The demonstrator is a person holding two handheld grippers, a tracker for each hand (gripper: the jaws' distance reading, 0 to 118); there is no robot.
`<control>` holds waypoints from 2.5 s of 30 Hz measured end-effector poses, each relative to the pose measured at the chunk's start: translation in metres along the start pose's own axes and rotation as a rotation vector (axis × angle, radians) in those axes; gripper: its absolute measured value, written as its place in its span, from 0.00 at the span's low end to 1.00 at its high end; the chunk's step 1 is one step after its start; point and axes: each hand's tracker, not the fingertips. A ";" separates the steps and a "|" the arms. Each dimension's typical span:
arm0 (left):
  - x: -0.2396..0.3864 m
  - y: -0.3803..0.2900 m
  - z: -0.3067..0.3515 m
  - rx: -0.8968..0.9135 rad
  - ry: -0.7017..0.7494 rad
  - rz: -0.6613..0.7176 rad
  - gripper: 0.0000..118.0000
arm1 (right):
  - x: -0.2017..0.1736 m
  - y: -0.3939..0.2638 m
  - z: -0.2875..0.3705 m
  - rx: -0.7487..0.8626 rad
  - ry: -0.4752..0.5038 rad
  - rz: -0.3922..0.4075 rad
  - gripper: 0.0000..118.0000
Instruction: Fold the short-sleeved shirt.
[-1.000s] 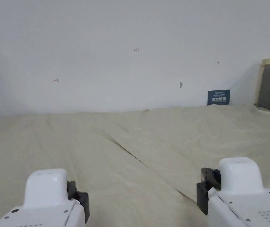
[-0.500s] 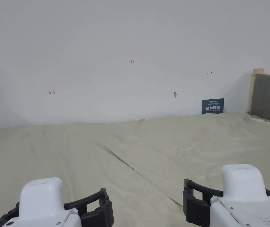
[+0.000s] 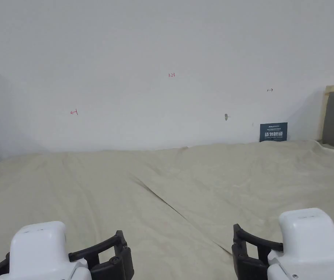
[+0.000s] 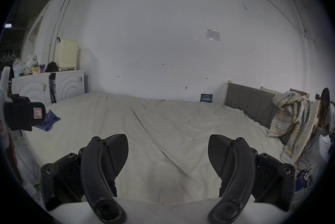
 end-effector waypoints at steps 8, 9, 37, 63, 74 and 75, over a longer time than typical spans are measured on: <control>0.003 -0.003 -0.003 -0.054 -0.021 -0.004 1.00 | 0.005 -0.001 -0.002 -0.041 0.054 -0.102 0.78; 0.003 -0.003 -0.003 -0.056 -0.022 -0.005 1.00 | 0.005 -0.001 -0.002 -0.042 0.055 -0.098 0.78; 0.011 -0.002 0.003 -0.030 -0.033 0.010 1.00 | 0.014 -0.013 0.009 0.104 0.035 -0.111 0.79; 0.007 -0.005 0.010 0.026 -0.030 0.036 1.00 | 0.016 -0.018 0.012 0.120 0.005 -0.130 0.79; 0.010 -0.008 0.010 0.023 -0.027 -0.002 1.00 | 0.016 -0.020 0.012 0.110 0.016 -0.122 0.79; 0.010 -0.008 0.010 0.023 -0.024 -0.002 1.00 | 0.016 -0.020 0.012 0.110 0.013 -0.118 0.79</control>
